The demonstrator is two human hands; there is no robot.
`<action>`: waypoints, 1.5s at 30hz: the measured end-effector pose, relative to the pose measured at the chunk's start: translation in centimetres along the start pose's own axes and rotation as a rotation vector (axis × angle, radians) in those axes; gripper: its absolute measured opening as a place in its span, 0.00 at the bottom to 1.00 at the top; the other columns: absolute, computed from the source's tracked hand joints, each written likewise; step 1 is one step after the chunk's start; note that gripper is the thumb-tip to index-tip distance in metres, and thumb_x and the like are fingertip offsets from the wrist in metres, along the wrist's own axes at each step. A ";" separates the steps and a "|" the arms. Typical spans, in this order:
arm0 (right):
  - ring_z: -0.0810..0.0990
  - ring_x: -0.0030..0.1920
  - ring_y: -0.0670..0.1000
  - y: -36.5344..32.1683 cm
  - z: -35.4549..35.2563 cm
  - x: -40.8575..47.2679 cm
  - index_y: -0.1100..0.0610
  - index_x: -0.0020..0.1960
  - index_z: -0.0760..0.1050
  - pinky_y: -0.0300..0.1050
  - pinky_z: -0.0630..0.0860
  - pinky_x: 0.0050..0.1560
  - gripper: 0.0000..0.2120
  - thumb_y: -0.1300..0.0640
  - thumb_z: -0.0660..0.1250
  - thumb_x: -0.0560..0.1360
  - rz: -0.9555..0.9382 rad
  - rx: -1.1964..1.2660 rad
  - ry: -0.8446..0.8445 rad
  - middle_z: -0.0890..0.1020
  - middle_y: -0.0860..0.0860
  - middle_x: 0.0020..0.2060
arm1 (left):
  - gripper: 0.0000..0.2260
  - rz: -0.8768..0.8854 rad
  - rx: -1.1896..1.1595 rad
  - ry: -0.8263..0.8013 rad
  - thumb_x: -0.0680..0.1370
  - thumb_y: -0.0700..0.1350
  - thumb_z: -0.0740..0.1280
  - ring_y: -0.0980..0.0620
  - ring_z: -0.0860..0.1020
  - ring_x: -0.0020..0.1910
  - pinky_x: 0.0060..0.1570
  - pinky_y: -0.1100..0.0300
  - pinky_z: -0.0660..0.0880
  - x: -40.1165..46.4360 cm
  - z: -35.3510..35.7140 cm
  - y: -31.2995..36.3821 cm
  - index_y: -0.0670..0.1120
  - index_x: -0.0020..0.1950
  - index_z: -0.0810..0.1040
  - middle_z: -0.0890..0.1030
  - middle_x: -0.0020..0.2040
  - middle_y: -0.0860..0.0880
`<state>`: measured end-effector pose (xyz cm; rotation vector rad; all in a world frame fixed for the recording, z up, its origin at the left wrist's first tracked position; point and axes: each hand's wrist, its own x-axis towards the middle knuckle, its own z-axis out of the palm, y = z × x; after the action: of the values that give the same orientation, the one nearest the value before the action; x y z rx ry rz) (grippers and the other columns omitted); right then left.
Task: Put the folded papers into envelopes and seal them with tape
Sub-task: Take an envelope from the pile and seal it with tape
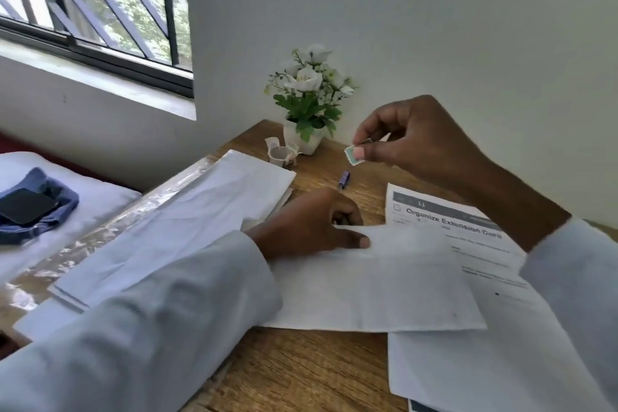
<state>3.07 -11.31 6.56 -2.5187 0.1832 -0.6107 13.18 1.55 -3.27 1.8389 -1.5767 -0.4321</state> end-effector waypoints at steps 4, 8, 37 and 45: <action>0.76 0.27 0.40 1.9 -2.2 -6.5 0.56 0.43 0.84 0.31 0.70 0.27 0.06 0.63 0.78 0.68 0.198 0.343 0.137 0.84 0.47 0.31 | 0.03 0.028 -0.011 -0.047 0.75 0.46 0.73 0.61 0.79 0.41 0.40 0.70 0.74 0.5 0.0 0.3 0.49 0.46 0.82 0.82 0.43 0.56; 0.75 0.28 0.43 4.2 -2.3 -12.3 0.57 0.45 0.84 0.36 0.68 0.26 0.07 0.65 0.77 0.69 0.442 0.473 0.237 0.84 0.48 0.31 | 0.05 0.019 0.021 -0.090 0.74 0.46 0.73 0.66 0.78 0.43 0.43 0.74 0.72 1.4 0.7 1.3 0.54 0.47 0.79 0.81 0.44 0.60; 0.84 0.37 0.45 7.2 -2.7 -17.3 0.57 0.43 0.84 0.37 0.81 0.39 0.07 0.68 0.74 0.70 0.678 0.661 0.396 0.87 0.51 0.37 | 0.11 0.096 0.005 0.058 0.68 0.55 0.77 0.61 0.79 0.38 0.37 0.67 0.74 5.5 6.6 5.6 0.50 0.44 0.83 0.83 0.41 0.57; 0.87 0.41 0.47 7.0 -2.9 -17.3 0.57 0.44 0.84 0.37 0.80 0.40 0.11 0.72 0.74 0.69 0.650 0.563 0.402 0.88 0.53 0.40 | 0.13 0.199 0.050 0.114 0.72 0.57 0.74 0.56 0.76 0.44 0.45 0.54 0.76 5.0 6.9 5.7 0.59 0.54 0.78 0.80 0.44 0.55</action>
<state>-13.66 -14.35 -1.69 -1.6403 0.8128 -0.7496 5.60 -5.37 -3.58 1.6905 -1.6847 -0.1955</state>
